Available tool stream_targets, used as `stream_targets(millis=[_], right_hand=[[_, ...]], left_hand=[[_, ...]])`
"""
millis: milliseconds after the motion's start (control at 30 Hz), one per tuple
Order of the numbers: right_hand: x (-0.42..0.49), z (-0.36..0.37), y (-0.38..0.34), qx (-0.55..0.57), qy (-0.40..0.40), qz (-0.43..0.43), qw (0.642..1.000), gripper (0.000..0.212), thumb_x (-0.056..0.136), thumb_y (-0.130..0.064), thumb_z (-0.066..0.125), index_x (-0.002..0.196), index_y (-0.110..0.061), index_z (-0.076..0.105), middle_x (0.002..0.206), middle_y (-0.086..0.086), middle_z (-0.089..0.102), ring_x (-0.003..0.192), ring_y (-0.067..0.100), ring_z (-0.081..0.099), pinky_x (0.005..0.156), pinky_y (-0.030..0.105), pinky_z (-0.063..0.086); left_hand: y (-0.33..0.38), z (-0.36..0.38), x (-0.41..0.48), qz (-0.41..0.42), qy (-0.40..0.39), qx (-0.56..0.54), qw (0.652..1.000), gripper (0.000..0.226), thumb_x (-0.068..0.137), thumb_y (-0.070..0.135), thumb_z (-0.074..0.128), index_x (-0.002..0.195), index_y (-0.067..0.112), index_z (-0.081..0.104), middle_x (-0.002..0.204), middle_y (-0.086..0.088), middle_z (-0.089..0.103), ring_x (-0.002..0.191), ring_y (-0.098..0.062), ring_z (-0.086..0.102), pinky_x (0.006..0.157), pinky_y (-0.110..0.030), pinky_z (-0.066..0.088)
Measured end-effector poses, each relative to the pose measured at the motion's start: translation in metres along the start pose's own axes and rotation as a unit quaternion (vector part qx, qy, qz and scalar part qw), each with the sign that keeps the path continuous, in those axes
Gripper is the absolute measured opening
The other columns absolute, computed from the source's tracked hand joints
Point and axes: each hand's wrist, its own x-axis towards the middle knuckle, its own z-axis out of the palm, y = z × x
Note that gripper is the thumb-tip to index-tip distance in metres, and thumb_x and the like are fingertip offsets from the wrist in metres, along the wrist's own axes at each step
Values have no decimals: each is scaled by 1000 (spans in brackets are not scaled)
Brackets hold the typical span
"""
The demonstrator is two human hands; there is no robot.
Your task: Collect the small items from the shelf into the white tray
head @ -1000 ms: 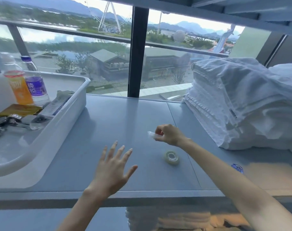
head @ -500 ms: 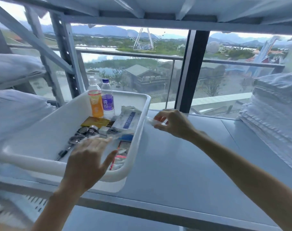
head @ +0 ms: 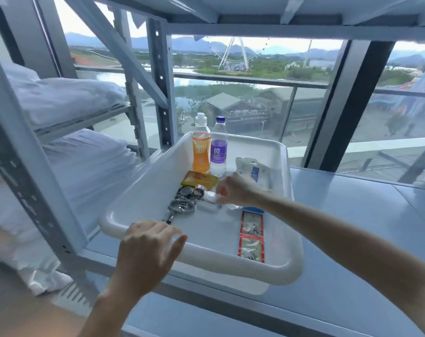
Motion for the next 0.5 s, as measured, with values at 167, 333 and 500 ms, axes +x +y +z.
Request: stream_targets(millis=[167, 333, 500], right_hand=[[44, 37, -11, -33, -68, 67, 995, 14, 82, -23, 63, 79, -10, 66, 70, 4, 61, 70, 25, 64, 53, 29, 48], [61, 67, -16, -58, -88, 77, 991, 21, 80, -14, 62, 98, -7, 69, 95, 9, 68, 87, 27, 65, 71, 33, 53], [69, 85, -15, -40, -34, 64, 997, 20, 85, -4, 56, 101, -6, 67, 103, 13, 67, 96, 29, 64, 84, 39, 55]], left_hand=[[-7, 5, 1, 10, 34, -2, 999, 62, 94, 54, 16, 81, 26, 70, 76, 12, 69, 72, -15, 64, 67, -33, 48], [-12, 8, 2, 12, 42, -3, 999, 50, 90, 51, 28, 79, 26, 70, 76, 13, 68, 71, -14, 62, 66, -33, 47], [-15, 10, 2, 14, 54, -13, 998, 43, 87, 48, 34, 78, 26, 70, 75, 13, 67, 71, -15, 62, 68, -32, 45]])
